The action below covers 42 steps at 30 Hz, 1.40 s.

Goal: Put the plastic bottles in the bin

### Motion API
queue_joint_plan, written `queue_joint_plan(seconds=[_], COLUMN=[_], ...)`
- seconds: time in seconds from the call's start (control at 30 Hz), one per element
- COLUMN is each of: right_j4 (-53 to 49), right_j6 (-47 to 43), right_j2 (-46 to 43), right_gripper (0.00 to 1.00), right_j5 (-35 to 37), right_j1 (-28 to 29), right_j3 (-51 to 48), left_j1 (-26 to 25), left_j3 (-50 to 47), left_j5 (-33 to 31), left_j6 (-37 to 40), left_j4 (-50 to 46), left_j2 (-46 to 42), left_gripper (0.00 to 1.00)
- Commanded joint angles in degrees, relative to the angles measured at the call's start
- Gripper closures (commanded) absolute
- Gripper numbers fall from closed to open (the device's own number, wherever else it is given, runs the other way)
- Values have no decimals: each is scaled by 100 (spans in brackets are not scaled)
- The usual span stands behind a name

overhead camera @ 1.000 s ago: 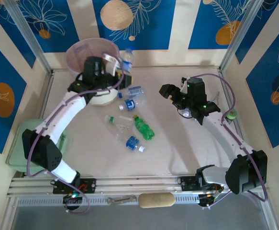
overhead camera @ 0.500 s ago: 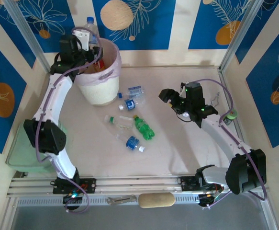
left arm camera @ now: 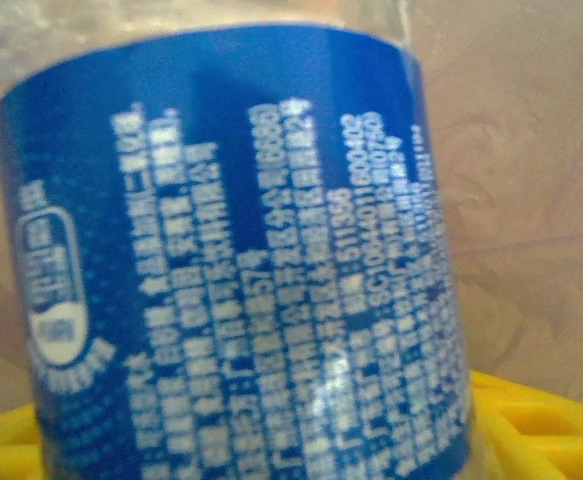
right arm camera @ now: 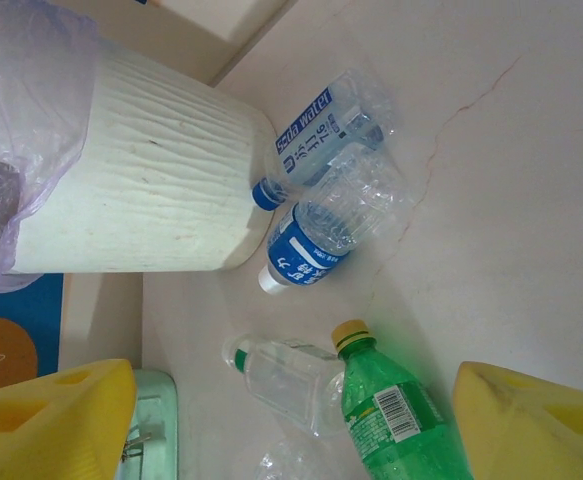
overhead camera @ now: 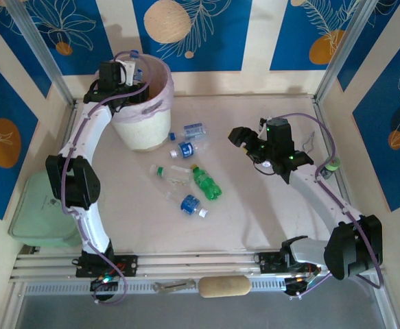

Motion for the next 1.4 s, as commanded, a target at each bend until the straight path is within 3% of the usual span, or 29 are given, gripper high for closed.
queue_joint_plan(seconds=[0.0, 0.37, 0.73, 0.93, 1.1, 1.37], right_j4=[-33, -185, -714, -1148, -1927, -3261], right_j6=[44, -103, -740, -1442, -2367, -4297], right_j2=[-56, -109, 303, 896, 1601, 3117], right_gripper=[16, 16, 16, 16, 15, 15], right_j5=[10, 95, -43, -313, -466, 338], right_j1=[54, 228, 423, 723, 1189, 2155], right_j3=[55, 43, 277, 583, 1097, 2422], left_j1=[54, 54, -7, -102, -478, -626], left_j3=[201, 192, -70, -1373, -2418, -4650], left_j5=[-66, 146, 877, 1968, 1755, 1244], left_j6=[70, -60, -457, -1397, -1452, -2379], left_j4=[-134, -213, -128, 926, 1237, 2399], left_j2=[58, -120, -806, -1622, -2356, -3654], left_gripper=[31, 1, 0, 0, 0, 0])
